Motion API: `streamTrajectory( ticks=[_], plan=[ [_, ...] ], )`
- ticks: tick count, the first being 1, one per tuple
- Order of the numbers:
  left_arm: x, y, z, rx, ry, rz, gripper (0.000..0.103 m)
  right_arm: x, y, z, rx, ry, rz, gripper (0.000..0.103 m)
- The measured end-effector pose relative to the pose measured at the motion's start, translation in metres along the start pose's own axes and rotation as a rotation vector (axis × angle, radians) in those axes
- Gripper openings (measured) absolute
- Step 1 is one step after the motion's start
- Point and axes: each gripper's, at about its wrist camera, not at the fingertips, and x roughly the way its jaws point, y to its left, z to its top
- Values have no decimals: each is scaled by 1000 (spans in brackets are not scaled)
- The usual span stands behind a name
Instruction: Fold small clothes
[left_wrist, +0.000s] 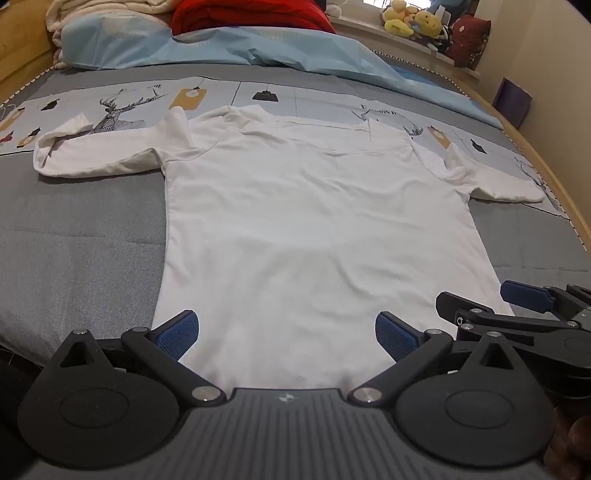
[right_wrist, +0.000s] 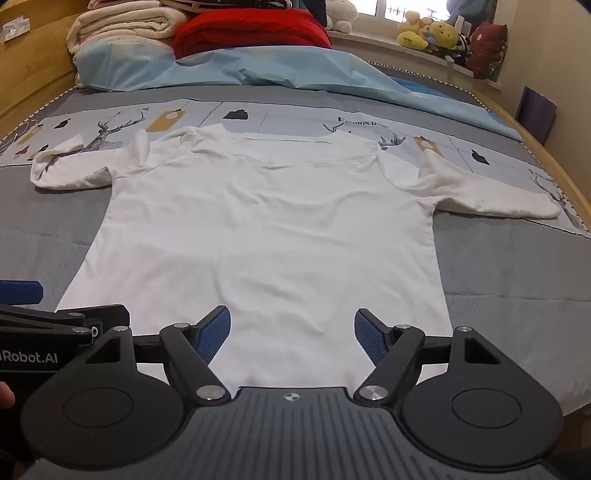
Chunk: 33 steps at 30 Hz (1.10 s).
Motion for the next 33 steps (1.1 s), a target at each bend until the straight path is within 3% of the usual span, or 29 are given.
streamTrajectory(
  ticks=[33],
  plan=[
    [4, 4, -7, 2, 2, 1, 102, 4, 4, -2, -2, 8, -1, 76]
  ],
)
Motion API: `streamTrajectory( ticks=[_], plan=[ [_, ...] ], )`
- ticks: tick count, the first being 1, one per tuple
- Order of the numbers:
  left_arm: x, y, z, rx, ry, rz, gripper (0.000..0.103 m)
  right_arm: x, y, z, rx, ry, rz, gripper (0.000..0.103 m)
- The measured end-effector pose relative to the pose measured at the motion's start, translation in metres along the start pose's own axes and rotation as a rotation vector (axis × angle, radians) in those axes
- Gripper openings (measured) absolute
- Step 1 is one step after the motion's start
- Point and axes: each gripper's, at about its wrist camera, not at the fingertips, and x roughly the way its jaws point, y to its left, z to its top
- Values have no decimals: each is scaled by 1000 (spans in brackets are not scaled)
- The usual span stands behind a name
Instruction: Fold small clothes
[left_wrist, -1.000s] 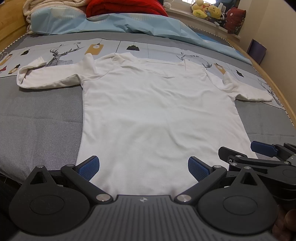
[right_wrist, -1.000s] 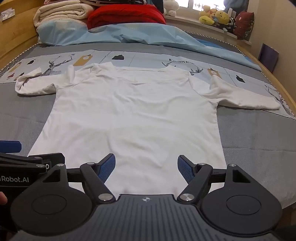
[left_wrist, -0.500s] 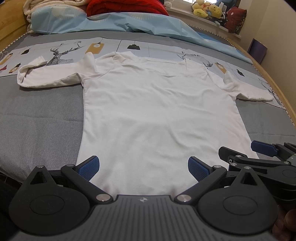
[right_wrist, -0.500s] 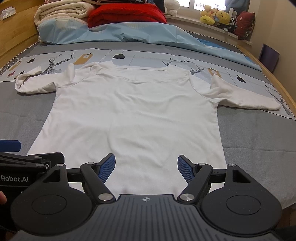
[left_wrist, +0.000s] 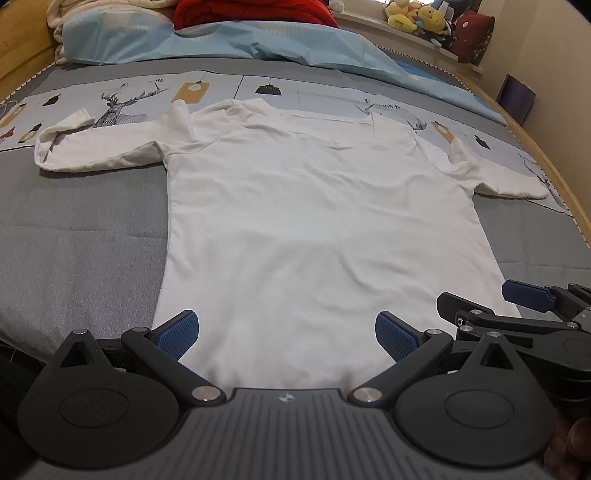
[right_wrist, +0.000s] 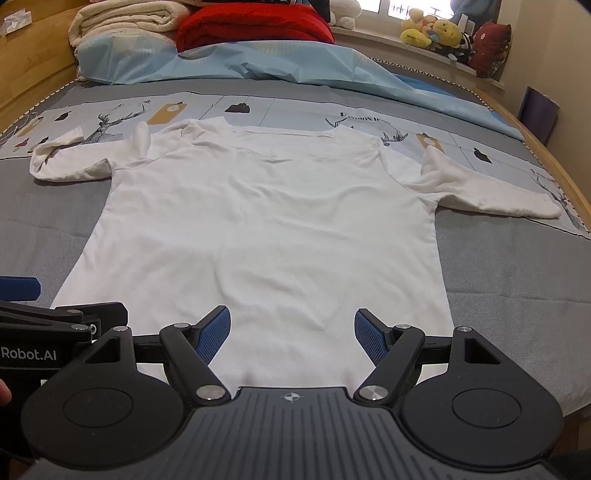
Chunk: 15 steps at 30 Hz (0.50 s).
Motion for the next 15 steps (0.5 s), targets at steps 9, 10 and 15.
streamTrajectory(
  ticks=[9, 10, 15],
  plan=[
    [8, 3, -4, -8, 13, -2, 102, 1, 2, -2, 0, 1, 0, 76],
    [8, 4, -4, -9, 12, -4, 102, 6, 1, -1, -6, -7, -1, 76],
    [7, 3, -3, -15, 7, -14, 102, 5, 1, -1, -7, -6, -5, 76]
  ],
)
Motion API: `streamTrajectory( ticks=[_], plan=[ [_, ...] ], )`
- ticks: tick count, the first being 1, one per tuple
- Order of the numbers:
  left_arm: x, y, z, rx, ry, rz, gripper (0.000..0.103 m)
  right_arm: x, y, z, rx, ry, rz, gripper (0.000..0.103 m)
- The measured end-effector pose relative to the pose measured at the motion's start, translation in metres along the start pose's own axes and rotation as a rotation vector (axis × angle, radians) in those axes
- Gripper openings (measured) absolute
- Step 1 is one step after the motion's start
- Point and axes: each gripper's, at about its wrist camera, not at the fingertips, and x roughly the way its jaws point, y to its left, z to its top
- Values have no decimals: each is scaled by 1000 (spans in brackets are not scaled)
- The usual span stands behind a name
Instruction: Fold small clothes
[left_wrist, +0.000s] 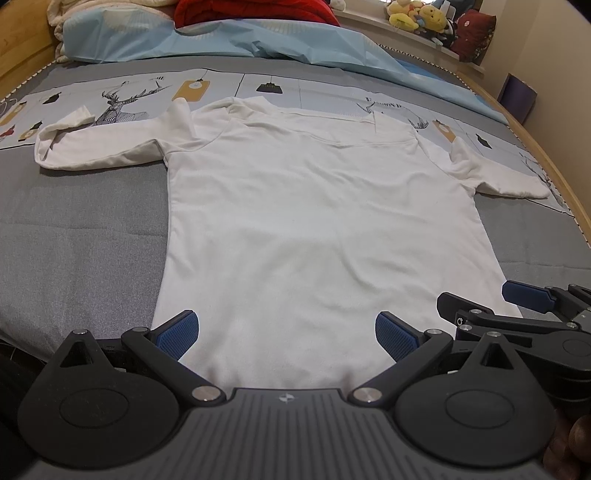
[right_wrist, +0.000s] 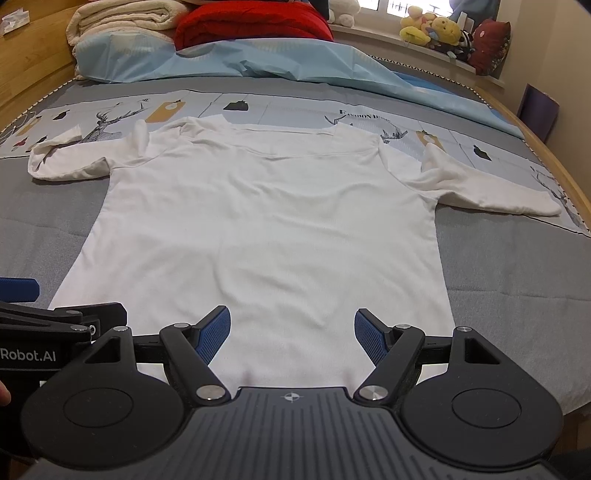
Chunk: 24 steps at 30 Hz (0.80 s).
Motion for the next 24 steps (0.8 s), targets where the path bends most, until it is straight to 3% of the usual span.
streamTrajectory(
  ticks=[6, 9, 11, 14, 16, 18, 24],
  plan=[
    [-2, -3, 1, -8, -2, -12, 102, 1, -2, -3, 9, 8, 7, 76],
    [-8, -7, 2, -24, -10, -36, 102, 0, -3, 1, 61, 50, 66, 76],
    [-13, -9, 4, -29, -28, -50, 102, -3, -5, 2, 55, 12, 34, 76],
    [-16, -12, 6, 17, -57, -5, 100, -11, -8, 5, 83, -29, 42, 80],
    [-18, -14, 6, 38, -78, 18, 97, -14, -6, 6, 32, -59, -30, 80],
    [-18, -15, 8, 58, -75, 44, 93, -17, -8, 8, 39, -75, -25, 81],
    [-22, -8, 14, 34, -114, 54, 89, -23, -7, 12, 31, -90, -23, 83]
  ],
)
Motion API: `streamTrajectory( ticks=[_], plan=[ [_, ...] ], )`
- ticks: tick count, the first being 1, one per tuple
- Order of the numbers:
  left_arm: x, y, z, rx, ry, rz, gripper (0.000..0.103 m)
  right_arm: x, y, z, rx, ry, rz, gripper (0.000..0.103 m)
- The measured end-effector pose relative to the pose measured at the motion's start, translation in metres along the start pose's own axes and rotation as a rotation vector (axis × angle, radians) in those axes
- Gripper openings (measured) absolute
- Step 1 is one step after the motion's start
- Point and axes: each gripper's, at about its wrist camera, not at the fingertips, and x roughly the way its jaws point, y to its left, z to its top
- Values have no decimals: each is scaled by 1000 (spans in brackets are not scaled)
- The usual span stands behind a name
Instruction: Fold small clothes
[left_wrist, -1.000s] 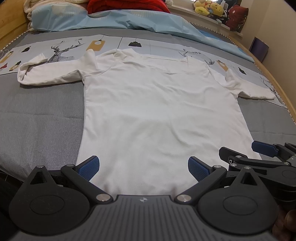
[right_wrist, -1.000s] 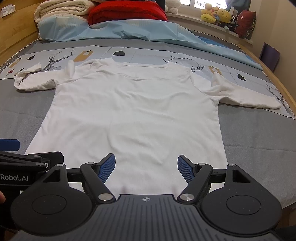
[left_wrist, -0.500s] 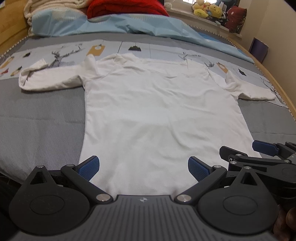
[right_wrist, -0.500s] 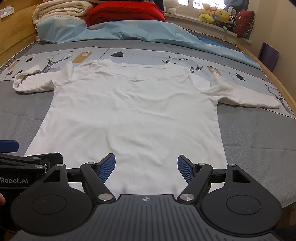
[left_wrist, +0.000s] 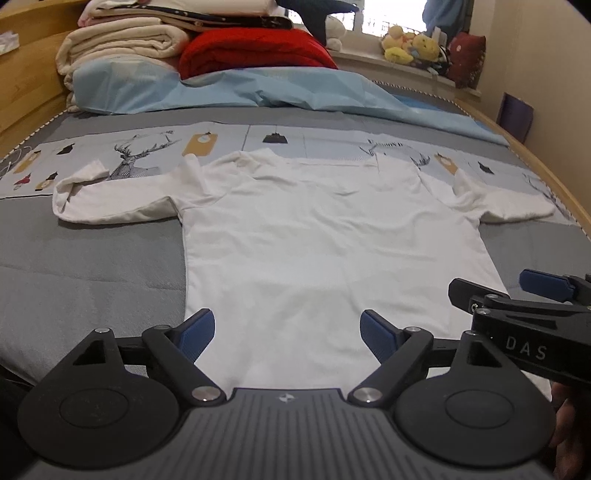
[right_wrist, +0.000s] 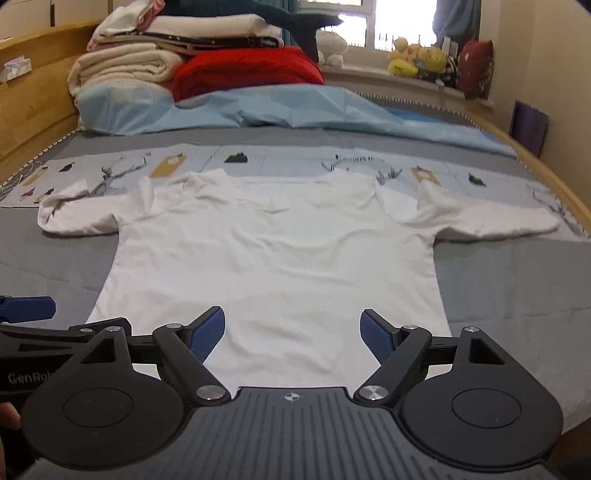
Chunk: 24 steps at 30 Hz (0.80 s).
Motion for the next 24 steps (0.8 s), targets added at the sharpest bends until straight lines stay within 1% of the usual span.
streamTrajectory(
  ticks=[2, 3, 6, 9, 11, 13, 15, 17, 18, 19, 20, 21, 22, 24],
  plan=[
    [-3, 3, 2, -7, -24, 7, 89, -3, 2, 2, -4, -26, -6, 86],
    [-3, 5, 2, -10, -25, 10, 89, -4, 2, 4, 2, -42, -6, 89],
    [-3, 8, 4, -13, -21, 15, 87, -6, 4, 7, 1, -68, 9, 93],
    [-5, 7, 6, 2, -23, 21, 83, -8, 5, 8, 5, -82, 48, 93],
    [-7, 8, 9, 8, -33, 27, 79, -8, 5, 7, -3, -91, 47, 92],
    [-9, 8, 14, 27, -51, 41, 77, -9, 6, 6, -8, -104, 41, 89],
    [-11, 9, 20, 30, -67, 52, 77, -9, 6, 6, -13, -115, 27, 83],
    [-11, 15, 29, 3, -62, 39, 77, -9, 3, 7, -7, -122, 20, 79],
    [-11, 19, 34, -17, -55, 28, 77, -8, 1, 8, 2, -120, 24, 72],
    [-8, 25, 41, -55, -32, 9, 77, -8, -1, 10, 14, -116, 30, 68],
    [-6, 31, 48, -85, -11, -8, 77, -7, -4, 12, 29, -115, 38, 60],
    [-3, 36, 58, -110, 14, -17, 75, -7, -6, 14, 44, -117, 40, 56],
    [0, 41, 69, -123, 17, -19, 73, -7, -8, 17, 57, -119, 35, 54],
    [5, 50, 92, -125, -7, -24, 69, -7, -12, 23, 83, -124, 12, 44]
  ],
)
